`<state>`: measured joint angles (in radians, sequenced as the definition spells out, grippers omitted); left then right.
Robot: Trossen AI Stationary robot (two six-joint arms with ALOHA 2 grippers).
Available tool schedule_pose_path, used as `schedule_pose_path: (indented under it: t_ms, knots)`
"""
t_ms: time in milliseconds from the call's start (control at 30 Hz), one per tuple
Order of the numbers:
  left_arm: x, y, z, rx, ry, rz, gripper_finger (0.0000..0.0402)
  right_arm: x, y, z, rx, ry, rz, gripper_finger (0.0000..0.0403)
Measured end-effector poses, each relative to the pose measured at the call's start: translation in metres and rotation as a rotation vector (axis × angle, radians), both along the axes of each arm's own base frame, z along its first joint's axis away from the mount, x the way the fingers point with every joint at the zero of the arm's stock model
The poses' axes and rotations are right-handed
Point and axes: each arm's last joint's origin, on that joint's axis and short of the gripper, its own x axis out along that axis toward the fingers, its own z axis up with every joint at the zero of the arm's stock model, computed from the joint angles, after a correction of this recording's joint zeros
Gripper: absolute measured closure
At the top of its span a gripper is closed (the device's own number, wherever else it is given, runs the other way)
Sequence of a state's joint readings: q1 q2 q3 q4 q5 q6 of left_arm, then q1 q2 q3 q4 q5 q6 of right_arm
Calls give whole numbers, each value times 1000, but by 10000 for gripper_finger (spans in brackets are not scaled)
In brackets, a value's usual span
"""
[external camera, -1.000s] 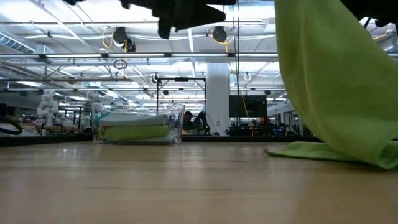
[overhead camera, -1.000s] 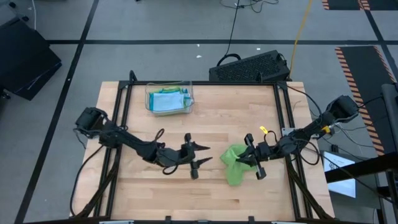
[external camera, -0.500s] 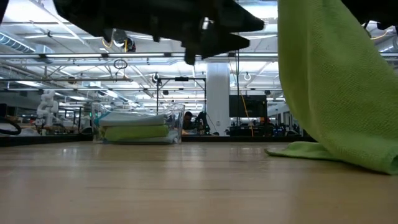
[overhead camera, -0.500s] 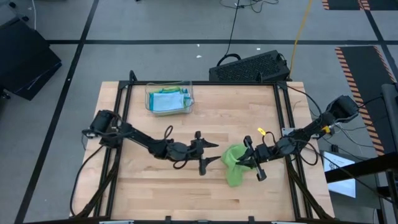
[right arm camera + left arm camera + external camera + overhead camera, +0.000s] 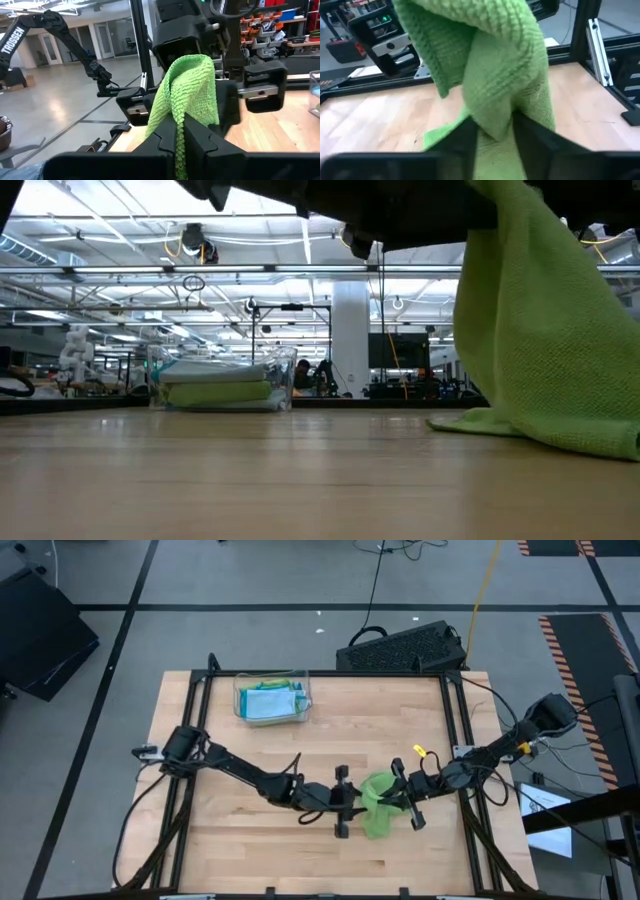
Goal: Fold microfiber towels
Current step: Fold the green microfiber cloth
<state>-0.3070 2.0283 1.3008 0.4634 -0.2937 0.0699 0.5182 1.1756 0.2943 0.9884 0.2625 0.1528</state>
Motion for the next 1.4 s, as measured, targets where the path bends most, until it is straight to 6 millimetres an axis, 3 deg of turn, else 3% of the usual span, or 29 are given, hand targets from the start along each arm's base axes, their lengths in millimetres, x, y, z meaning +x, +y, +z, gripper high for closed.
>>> schedule_pose_path:
  t_ms: [133, 200, 567, 933, 1167, 1400]
  knots:
    - [-2, -2, 8, 9, 4, 7, 371, 0, 0, -1, -12, 6, -4, 391]
    - [-3, -3, 9, 11, -4, 17, 391, -1, -1, -2, -21, 22, -5, 386]
    - [-25, -17, 35, 78, 42, 98, 396, -8, -6, 0, -5, 98, -57, 306]
    - [-39, -29, 40, 177, 71, 221, 395, -9, -7, -2, -24, 127, -58, 226]
    - [-50, -28, 40, 244, 113, 402, 395, -11, -8, -13, -68, 224, -57, 219]
    - [-52, -25, 39, 263, 115, 490, 398, -10, -12, -18, -60, 282, -83, 257]
